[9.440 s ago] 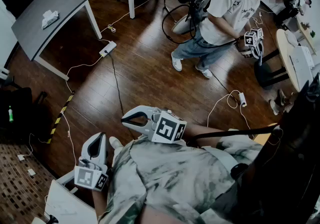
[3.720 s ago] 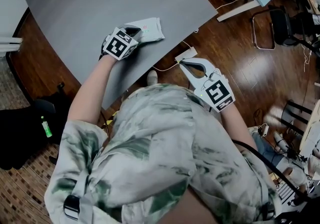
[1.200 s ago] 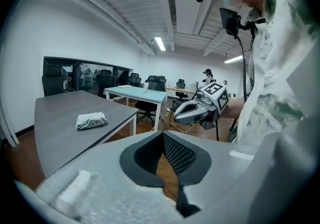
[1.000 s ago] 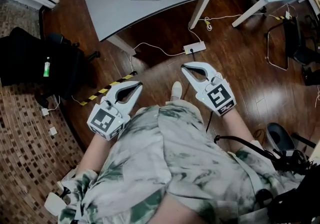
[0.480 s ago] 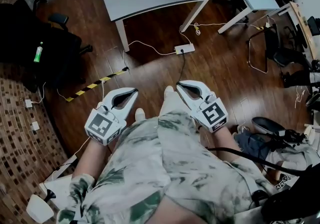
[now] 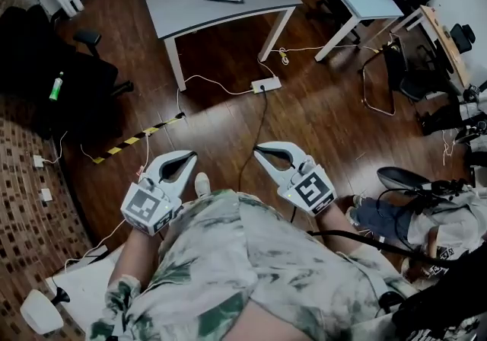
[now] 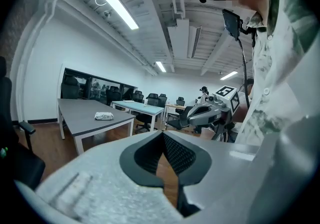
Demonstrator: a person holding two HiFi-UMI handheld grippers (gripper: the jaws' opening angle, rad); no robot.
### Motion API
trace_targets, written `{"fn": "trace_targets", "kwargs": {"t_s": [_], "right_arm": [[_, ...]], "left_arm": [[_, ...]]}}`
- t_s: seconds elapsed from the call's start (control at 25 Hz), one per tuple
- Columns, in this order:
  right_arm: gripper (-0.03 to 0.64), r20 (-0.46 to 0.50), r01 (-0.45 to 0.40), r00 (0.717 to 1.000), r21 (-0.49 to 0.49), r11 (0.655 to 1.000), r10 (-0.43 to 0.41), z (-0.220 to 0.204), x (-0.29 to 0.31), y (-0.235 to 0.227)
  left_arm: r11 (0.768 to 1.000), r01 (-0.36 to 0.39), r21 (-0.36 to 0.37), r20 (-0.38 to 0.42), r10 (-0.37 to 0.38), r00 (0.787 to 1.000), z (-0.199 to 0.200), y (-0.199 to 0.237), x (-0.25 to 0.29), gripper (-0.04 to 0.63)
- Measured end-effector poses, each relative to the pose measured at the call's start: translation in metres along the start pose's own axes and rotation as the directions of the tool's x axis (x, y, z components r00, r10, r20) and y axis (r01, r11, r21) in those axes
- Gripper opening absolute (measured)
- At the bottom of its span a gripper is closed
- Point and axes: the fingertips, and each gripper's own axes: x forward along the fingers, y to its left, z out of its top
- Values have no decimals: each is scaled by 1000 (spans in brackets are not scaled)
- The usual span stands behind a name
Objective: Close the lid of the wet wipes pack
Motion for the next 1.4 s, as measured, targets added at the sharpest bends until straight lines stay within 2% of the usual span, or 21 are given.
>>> {"fn": "trace_targets", "kwargs": {"t_s": [0.16,0.32,0.4,0.52,0.68,0.88,1.04,1.4], "right_arm": [[6,17,10,1000,7,1000,-10,-22,-60,26],[6,19,16,1000,25,1000,-17,-62,-122,49],[6,12,3,1000,41,999,-3,-78,-145,66],[6,1,-22,1000,13,1000,22,-94,-169,85],[6,15,-29,999,10,1000,29,-97,-190,99],[6,53,-50,997,14,999,49,-88,-200,112],[6,81,-30,996,16,999,28,-77,-208,111],[6,97,-26,995,-21,999,28,-60,-213,123]], "left_arm": [[1000,-4,27,1,4,1000,-4,-59,3,2],[997,-1,76,7,1,1000,-10,-129,11,3],[998,-11,64,5,11,1000,-19,-159,8,3],[1000,-7,18,11,7,1000,-29,-198,4,2],[999,34,41,-26,-33,999,-36,-242,10,3],[996,77,33,-15,-77,997,-26,-272,13,3],[991,119,65,-22,-117,993,-17,-285,17,3],[989,127,78,8,-128,992,-4,-290,4,3]]}}
